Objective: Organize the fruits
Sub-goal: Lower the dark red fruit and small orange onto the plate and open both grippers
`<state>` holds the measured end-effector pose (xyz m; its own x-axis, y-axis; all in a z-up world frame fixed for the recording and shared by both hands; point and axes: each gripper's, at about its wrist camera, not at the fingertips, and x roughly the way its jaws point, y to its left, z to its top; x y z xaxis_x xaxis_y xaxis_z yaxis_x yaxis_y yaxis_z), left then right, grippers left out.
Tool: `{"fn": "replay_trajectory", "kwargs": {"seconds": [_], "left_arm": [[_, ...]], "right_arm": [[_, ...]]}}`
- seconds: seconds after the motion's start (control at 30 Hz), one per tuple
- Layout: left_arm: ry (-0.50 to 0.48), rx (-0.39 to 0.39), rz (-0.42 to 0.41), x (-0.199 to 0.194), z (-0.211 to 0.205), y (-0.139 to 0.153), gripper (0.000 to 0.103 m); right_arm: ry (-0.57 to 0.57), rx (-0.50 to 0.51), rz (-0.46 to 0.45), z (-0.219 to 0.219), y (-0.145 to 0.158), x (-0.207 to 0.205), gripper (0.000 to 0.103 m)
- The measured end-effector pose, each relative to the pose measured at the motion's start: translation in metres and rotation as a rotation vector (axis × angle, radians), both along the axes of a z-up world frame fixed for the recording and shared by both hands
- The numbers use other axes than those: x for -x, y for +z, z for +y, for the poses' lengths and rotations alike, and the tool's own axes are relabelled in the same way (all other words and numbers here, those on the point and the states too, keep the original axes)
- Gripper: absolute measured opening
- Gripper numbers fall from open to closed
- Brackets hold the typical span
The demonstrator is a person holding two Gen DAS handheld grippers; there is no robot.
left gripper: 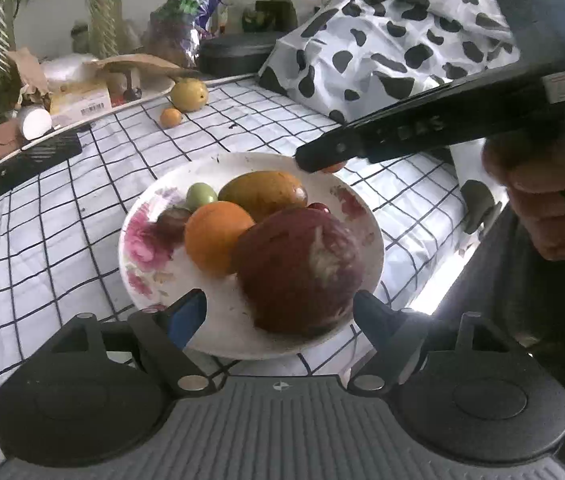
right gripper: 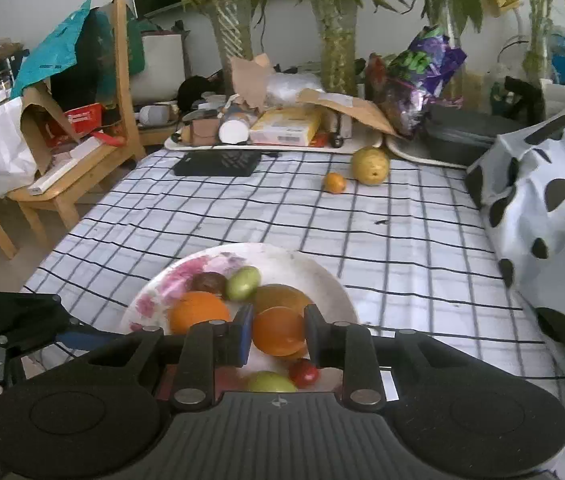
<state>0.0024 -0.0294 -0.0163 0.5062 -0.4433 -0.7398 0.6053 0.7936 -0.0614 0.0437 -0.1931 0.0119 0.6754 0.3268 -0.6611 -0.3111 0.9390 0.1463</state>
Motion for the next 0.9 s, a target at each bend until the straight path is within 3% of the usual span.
{"fn": "replay_trajectory", "kwargs": {"seconds": [0.27, 0.3, 0.33, 0.4, 0.43, 0.53, 0.9], "left_arm": [[0.035, 0.017, -0.021, 0.006, 0.017, 0.01, 0.08], [0.041, 0.015, -0.024, 0.006, 0.019, 0.011, 0.08], [0.047, 0.016, -0.026, 0.006, 0.021, 0.012, 0.08], [0.067, 0.022, -0.03, 0.006, 0.025, 0.014, 0.08], [0.081, 0.026, -0.032, 0.006, 0.028, 0.015, 0.08], [0.119, 0.036, -0.036, 0.004, 0.034, 0.017, 0.08], [0.199, 0.051, -0.061, -0.001, 0.039, 0.022, 0.08]], "right_arm": [[-0.009, -0.062, 0.057, 0.011, -0.003, -0.012, 0.029], [-0.017, -0.08, 0.068, 0.01, -0.004, -0.014, 0.034], [-0.029, -0.098, 0.078, 0.009, -0.005, -0.016, 0.055], [-0.058, -0.145, 0.074, 0.004, -0.004, -0.017, 0.077], [-0.072, -0.167, 0.064, 0.001, -0.002, -0.017, 0.081], [-0.115, -0.193, 0.045, -0.007, 0.001, -0.014, 0.092], [-0.2, -0.101, 0.052, -0.019, -0.004, -0.005, 0.103]]}}
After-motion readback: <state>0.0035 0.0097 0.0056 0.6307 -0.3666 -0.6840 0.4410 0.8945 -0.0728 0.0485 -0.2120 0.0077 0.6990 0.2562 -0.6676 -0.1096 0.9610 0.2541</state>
